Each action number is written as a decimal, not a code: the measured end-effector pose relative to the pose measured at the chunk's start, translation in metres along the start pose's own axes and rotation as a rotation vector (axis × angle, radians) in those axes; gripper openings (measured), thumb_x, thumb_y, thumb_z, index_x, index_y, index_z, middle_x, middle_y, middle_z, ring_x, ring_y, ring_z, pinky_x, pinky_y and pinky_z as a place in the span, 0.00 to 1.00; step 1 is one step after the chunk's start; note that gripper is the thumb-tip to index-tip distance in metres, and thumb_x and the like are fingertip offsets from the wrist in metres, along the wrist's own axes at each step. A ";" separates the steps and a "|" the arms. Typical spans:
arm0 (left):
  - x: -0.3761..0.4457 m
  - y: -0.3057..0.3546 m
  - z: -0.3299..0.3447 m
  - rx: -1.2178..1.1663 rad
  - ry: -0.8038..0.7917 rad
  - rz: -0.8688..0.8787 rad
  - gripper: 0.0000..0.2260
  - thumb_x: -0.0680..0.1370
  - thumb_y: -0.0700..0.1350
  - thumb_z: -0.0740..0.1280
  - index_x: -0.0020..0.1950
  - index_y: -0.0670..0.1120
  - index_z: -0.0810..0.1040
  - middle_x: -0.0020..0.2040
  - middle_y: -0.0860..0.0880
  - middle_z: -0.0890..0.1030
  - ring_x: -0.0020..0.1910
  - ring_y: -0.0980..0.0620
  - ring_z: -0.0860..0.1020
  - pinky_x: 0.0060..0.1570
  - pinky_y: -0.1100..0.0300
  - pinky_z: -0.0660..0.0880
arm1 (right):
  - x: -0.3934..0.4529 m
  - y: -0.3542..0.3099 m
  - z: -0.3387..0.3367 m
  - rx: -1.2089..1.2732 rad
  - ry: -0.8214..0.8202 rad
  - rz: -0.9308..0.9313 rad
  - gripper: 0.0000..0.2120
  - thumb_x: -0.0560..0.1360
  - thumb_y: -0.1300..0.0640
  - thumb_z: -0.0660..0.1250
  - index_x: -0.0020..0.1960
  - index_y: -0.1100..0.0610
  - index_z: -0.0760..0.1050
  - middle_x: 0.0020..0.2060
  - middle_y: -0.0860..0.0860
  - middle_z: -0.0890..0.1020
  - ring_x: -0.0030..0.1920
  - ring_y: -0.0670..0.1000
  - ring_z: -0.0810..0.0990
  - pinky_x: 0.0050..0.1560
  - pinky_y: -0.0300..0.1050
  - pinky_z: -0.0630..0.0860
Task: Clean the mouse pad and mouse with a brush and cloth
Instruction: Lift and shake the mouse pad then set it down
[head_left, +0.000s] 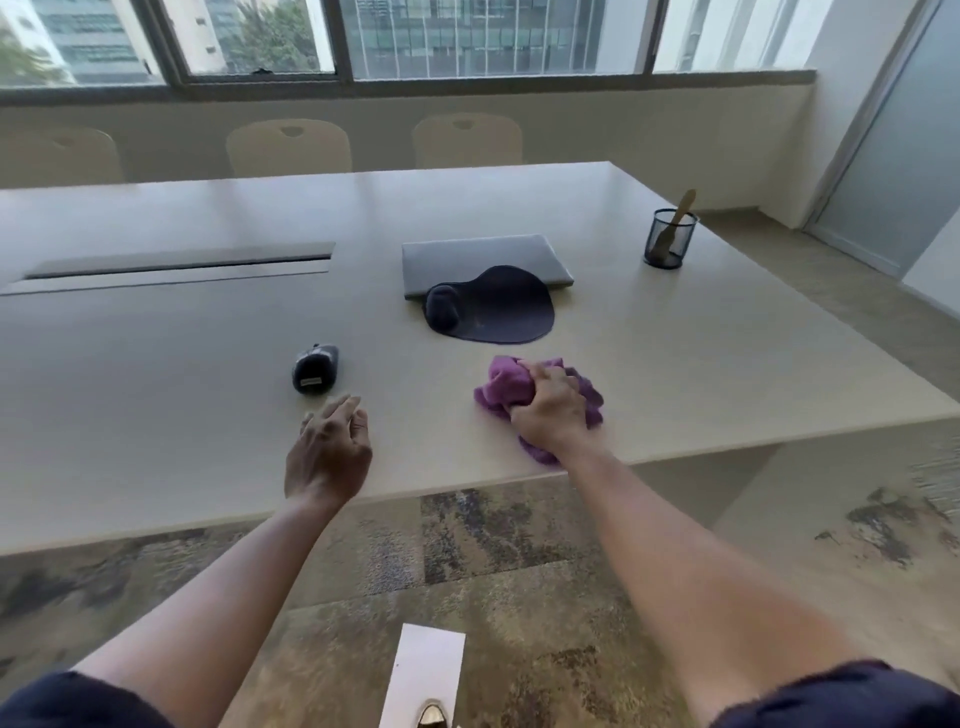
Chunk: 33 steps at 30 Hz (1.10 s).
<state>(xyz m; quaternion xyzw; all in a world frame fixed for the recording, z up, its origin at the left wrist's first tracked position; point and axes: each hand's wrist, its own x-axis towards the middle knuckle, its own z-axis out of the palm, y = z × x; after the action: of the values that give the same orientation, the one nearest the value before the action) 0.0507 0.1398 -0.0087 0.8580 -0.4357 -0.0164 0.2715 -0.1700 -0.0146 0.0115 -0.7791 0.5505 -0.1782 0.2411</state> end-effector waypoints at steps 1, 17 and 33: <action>-0.002 -0.010 -0.005 0.012 0.002 -0.023 0.19 0.83 0.51 0.54 0.72 0.50 0.72 0.74 0.51 0.70 0.73 0.43 0.67 0.71 0.49 0.64 | 0.003 -0.009 0.012 -0.017 -0.033 -0.027 0.31 0.72 0.52 0.67 0.74 0.48 0.64 0.68 0.58 0.69 0.67 0.61 0.66 0.72 0.53 0.61; -0.012 -0.032 -0.015 -0.160 0.075 -0.024 0.19 0.84 0.49 0.52 0.70 0.43 0.74 0.70 0.45 0.74 0.71 0.46 0.70 0.70 0.50 0.66 | -0.017 -0.092 0.037 0.267 -0.775 -0.301 0.21 0.59 0.62 0.54 0.41 0.50 0.82 0.38 0.46 0.84 0.39 0.46 0.82 0.43 0.39 0.80; -0.001 0.131 0.028 -0.709 -0.471 0.221 0.19 0.83 0.55 0.57 0.63 0.44 0.79 0.58 0.45 0.82 0.58 0.46 0.80 0.59 0.49 0.75 | 0.004 0.006 -0.128 0.150 -0.558 0.153 0.18 0.59 0.62 0.62 0.46 0.58 0.82 0.40 0.60 0.86 0.37 0.58 0.86 0.38 0.51 0.82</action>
<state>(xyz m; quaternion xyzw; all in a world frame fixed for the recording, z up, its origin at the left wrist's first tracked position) -0.0540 0.0663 0.0300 0.6329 -0.5423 -0.3310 0.4425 -0.2427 -0.0433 0.1129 -0.7345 0.5053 0.0213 0.4525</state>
